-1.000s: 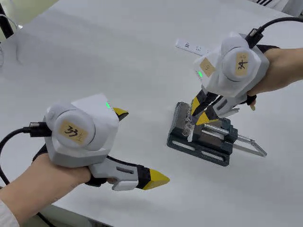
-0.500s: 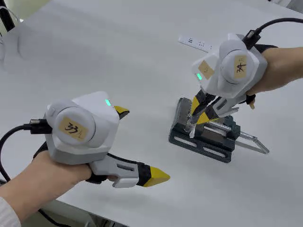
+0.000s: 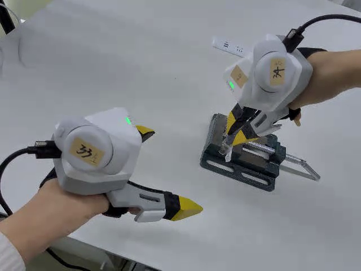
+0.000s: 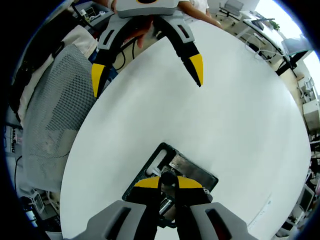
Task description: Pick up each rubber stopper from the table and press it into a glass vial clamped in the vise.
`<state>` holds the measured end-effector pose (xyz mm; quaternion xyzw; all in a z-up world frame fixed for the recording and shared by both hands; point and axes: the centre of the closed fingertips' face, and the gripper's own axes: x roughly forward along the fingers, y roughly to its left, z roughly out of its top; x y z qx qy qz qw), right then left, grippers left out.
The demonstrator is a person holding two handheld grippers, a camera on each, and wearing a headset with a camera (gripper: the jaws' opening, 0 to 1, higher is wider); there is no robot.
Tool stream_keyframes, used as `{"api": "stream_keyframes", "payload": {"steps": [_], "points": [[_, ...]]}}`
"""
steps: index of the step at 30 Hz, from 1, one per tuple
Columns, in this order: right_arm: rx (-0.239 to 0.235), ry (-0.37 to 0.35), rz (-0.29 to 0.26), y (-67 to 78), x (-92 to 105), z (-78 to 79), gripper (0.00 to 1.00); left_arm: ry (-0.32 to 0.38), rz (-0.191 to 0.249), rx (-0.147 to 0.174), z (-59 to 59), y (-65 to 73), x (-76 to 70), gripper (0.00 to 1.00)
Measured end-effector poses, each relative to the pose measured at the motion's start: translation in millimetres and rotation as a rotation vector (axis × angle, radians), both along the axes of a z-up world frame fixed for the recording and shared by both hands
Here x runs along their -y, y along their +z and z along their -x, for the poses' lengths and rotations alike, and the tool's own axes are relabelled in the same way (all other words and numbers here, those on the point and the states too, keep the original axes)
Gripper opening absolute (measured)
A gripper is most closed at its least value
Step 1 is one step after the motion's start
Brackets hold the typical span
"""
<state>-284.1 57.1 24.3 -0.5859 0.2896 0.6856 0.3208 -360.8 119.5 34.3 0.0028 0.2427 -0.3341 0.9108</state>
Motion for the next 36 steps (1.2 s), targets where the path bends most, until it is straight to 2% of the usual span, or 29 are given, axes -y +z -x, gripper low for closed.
{"api": "stream_keyframes", "payload": {"steps": [3,5,10,15,19,26,36], "points": [[-0.004,-0.047,-0.007,-0.5,-0.5,-1.4,0.04,-0.001,0.0,0.0,-0.3,-0.2,-0.1,0.94],[-0.016,-0.113,-0.002,-0.4,-0.1,0.0,0.04,-0.001,0.0,0.0,-0.9,-0.2,0.3,0.94],[-0.016,-0.155,0.008,0.2,-1.4,0.5,0.03,-0.005,0.004,0.003,-2.1,0.6,2.5,0.94],[-0.018,-0.197,-0.006,0.4,-1.6,0.2,0.03,-0.009,0.006,0.003,-1.8,0.5,4.2,0.94],[-0.003,-0.158,-0.026,0.9,0.1,2.4,0.04,-0.012,0.006,0.001,-1.0,-1.1,4.5,0.93],[-0.004,-0.11,-0.03,1.4,-1.3,0.3,0.05,-0.015,0.006,0.001,-0.7,1.4,4.9,0.93],[0.003,-0.101,-0.027,1.2,-2.6,-4.1,0.06,-0.023,0.009,-0.005,-1.5,2.2,6.0,0.91]]}}
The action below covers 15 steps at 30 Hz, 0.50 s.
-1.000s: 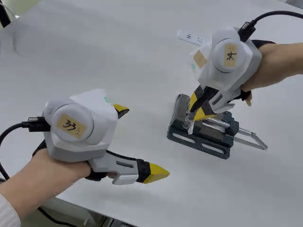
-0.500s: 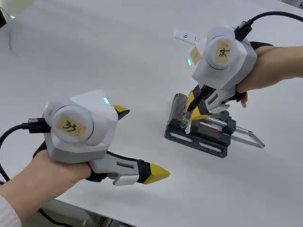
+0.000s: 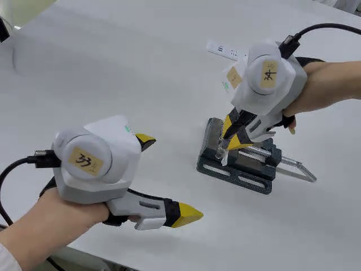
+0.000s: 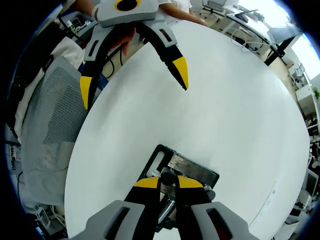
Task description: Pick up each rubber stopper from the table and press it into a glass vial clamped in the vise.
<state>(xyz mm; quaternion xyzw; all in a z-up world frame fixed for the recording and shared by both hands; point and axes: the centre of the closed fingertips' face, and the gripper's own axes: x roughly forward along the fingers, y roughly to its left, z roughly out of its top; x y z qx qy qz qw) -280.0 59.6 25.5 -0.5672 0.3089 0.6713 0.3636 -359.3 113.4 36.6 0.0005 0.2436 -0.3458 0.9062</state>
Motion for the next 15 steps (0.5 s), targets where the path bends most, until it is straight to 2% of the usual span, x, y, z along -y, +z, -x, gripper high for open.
{"api": "stream_keyframes", "payload": {"steps": [10,13,15], "points": [[0.006,0.016,-0.015,0.7,-2.1,-0.7,0.08,0.0,0.004,0.001,-1.6,-0.2,-0.7,0.91],[0.009,0.016,-0.036,5.2,-5.4,-1.1,0.1,0.001,0.006,0.001,-1.1,-0.7,-1.4,0.91],[-0.005,0.003,-0.042,8.2,-7.5,0.1,0.1,0.0,0.007,0.0,-1.0,-0.7,-1.4,0.91]]}}
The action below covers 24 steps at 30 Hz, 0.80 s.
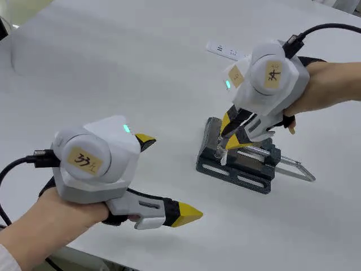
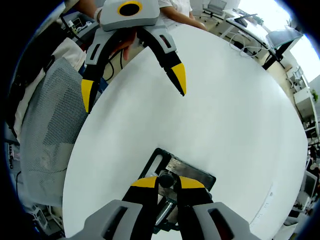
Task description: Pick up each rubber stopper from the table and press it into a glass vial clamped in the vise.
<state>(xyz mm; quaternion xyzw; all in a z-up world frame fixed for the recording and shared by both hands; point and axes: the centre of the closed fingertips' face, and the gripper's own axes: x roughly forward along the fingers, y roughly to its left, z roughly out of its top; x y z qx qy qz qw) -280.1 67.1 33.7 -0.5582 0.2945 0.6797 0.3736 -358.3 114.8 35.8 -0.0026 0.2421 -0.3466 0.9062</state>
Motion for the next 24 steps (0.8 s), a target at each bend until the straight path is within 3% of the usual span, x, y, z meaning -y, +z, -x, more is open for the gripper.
{"api": "stream_keyframes", "payload": {"steps": [9,24], "points": [[-0.006,-0.02,-0.007,7.7,3.1,-2.2,0.07,0.006,-0.003,0.011,-3.5,3.0,-3.7,0.91],[-0.035,-0.083,-0.002,2.5,8.1,0.1,0.01,0.006,-0.011,0.011,-4.1,2.8,-5.9,0.91]]}}
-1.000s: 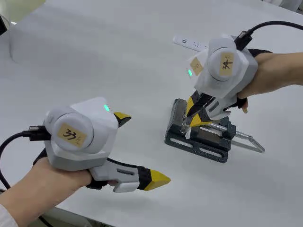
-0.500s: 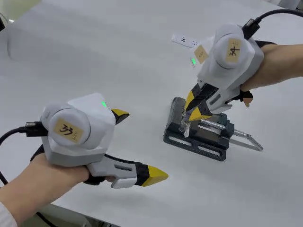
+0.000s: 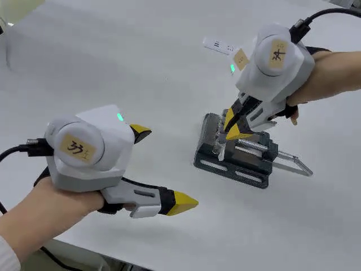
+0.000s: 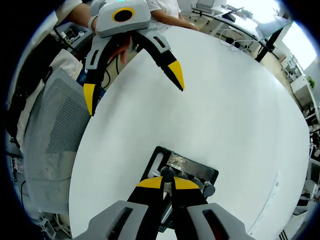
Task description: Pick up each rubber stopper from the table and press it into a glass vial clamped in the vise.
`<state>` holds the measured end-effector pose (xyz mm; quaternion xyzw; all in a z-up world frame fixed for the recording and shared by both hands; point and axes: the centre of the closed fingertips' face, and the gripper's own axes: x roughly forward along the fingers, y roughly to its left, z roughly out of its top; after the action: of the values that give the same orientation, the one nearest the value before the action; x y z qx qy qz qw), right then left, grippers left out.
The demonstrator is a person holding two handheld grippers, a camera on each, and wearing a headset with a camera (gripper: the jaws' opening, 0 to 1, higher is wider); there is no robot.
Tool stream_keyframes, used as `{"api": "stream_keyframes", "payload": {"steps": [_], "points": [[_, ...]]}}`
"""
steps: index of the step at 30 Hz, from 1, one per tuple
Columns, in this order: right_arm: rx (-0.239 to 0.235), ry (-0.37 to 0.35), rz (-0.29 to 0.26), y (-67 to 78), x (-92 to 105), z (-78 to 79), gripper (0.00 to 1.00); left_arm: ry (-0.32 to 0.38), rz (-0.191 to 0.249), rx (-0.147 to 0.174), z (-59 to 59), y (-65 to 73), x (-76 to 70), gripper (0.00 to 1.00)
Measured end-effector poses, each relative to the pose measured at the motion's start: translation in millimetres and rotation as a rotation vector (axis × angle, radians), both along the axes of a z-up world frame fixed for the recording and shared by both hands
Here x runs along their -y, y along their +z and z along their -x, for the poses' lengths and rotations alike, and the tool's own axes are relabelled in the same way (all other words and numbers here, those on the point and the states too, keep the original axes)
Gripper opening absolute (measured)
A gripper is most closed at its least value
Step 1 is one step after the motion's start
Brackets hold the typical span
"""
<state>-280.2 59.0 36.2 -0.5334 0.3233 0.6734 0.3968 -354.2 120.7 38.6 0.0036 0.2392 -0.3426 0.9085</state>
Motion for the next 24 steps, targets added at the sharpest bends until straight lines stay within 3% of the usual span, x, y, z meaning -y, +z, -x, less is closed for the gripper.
{"api": "stream_keyframes", "payload": {"steps": [24], "points": [[-0.005,-0.005,0.023,-6.4,0.4,-3.1,0.0,-0.013,0.005,-0.018,-0.6,-4.4,7.9,0.9]]}}
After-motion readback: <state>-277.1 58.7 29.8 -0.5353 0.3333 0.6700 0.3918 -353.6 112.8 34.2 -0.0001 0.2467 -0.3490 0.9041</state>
